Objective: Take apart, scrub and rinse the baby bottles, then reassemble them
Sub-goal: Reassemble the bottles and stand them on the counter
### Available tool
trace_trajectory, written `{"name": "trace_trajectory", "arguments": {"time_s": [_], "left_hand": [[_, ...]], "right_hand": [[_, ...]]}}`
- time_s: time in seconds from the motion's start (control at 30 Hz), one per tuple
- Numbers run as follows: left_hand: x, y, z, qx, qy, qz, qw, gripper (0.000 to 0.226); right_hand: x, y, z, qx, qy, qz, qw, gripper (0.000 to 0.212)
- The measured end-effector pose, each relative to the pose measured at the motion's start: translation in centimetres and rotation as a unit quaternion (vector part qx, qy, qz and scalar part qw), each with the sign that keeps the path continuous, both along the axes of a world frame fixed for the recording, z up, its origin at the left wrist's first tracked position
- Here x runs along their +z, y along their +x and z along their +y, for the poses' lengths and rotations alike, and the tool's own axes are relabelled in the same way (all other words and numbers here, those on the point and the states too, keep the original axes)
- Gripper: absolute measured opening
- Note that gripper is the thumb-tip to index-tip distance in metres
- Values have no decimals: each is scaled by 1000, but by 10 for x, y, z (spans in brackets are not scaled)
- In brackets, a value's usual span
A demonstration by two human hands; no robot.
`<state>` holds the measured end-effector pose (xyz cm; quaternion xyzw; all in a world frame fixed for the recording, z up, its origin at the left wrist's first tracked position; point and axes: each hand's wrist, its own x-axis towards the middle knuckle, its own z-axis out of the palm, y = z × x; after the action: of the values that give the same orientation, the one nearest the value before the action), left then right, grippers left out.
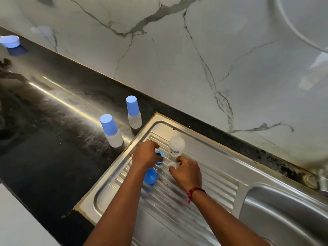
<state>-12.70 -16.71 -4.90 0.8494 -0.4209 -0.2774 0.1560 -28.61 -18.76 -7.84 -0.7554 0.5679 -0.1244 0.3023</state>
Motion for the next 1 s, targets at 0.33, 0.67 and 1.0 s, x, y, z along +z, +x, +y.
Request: {"name": "trace_trajectory", "arguments": {"time_s": [0.33, 0.67, 1.0], "left_hand": [[-1, -1, 1, -22, 2, -38, 999, 43], [32, -27, 46, 140, -180, 308, 924, 30], [37, -106, 91, 242, -305, 667, 636, 28]], "right_hand": [[1, -3, 4, -6, -2, -21, 1000, 26], [42, -35, 11, -79, 125, -268, 952, 13], [73, -92, 33, -30, 119, -322, 939, 43]]}}
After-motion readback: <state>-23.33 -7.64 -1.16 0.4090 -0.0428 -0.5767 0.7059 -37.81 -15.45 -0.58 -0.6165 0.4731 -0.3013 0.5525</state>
